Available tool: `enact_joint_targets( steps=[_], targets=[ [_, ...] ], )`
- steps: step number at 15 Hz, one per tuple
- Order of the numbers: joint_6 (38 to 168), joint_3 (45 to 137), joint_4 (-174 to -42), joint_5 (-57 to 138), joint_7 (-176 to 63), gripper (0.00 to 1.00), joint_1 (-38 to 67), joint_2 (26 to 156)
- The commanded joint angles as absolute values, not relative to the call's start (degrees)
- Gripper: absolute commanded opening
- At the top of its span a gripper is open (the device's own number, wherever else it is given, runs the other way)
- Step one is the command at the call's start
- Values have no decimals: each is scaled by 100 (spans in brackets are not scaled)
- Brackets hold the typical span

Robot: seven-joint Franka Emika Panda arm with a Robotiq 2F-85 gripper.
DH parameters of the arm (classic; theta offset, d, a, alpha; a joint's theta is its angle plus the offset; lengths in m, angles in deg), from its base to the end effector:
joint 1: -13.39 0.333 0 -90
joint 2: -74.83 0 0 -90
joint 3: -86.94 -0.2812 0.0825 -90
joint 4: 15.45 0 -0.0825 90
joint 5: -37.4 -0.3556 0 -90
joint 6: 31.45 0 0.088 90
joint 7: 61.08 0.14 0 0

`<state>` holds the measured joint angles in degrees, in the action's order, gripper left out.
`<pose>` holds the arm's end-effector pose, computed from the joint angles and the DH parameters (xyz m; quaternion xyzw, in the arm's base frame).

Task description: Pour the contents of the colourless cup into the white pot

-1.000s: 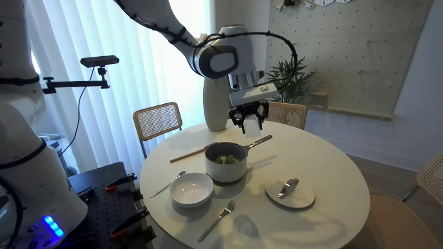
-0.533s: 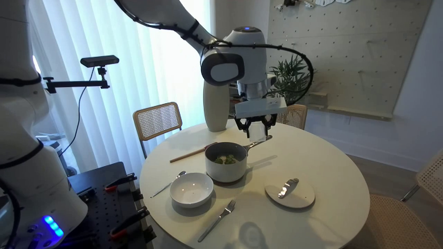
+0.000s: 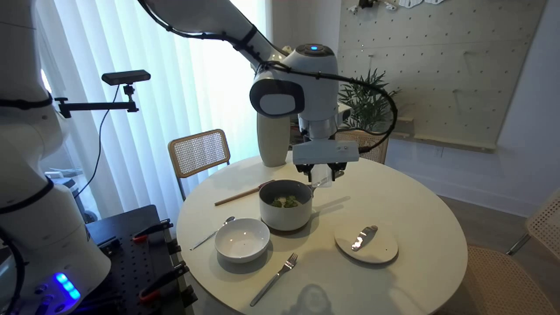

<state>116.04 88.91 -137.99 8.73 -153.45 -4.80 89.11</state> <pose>0.5308 -0.1944 0.2612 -0.8947 -0.4116 -0.1735 0.0065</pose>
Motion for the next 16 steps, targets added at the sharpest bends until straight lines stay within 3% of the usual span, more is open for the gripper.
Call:
enact_joint_targets(
  steps=[1, 16],
  targets=[
    [11742, 8802, -14109, 374, -15754, 39, -600, 8817],
    [12397, 8748, -14449, -3270, -18872, 39, -810, 9133]
  ],
)
